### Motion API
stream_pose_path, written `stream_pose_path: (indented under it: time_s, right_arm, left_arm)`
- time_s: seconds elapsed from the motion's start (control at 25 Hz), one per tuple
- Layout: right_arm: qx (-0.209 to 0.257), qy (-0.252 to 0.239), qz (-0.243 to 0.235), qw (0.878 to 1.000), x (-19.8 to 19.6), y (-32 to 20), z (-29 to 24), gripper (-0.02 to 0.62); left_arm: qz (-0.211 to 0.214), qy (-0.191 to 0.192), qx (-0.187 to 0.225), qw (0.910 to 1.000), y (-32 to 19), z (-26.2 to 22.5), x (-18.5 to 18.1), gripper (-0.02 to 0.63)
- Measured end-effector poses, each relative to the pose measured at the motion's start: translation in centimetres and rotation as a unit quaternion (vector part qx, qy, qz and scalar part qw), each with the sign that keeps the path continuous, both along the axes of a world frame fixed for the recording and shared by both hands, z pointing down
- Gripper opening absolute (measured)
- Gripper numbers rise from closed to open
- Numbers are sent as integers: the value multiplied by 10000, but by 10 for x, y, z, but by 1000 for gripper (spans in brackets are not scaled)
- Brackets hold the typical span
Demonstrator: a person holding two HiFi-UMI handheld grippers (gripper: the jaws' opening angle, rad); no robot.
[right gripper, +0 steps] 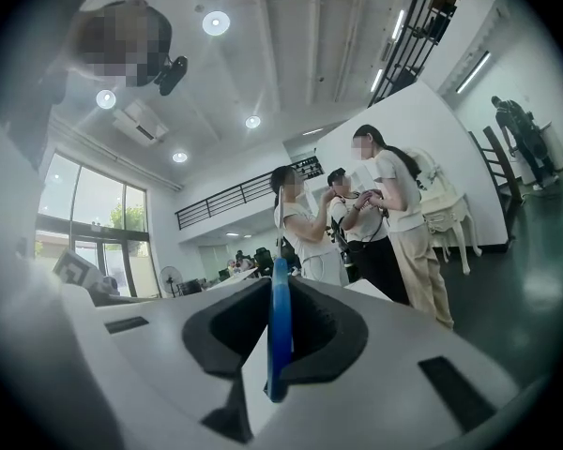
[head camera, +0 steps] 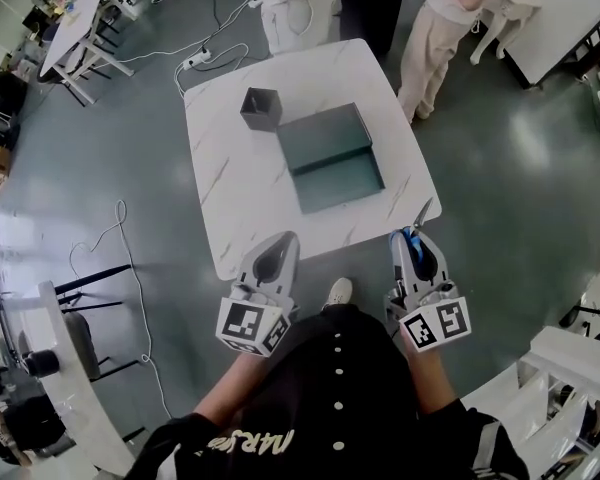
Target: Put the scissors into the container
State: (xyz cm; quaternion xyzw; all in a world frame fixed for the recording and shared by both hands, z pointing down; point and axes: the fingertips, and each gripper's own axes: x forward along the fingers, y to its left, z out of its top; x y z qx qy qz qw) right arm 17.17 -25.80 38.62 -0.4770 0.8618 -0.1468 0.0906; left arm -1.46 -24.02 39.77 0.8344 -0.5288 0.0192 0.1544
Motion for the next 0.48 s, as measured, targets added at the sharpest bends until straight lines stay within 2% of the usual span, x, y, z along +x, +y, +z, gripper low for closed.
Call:
stream_pose_path:
  time_s: [0.2,0.48]
  right_arm:
    - [-8,23,-184,9998,12,-27,5,60]
    - [-99,39,-351,9993,14,-48,12,60]
  left_arm:
    - [-221,58,2,9997,-19,2,13,35]
    - [-500,54,-119,9987,-28,10,5,35]
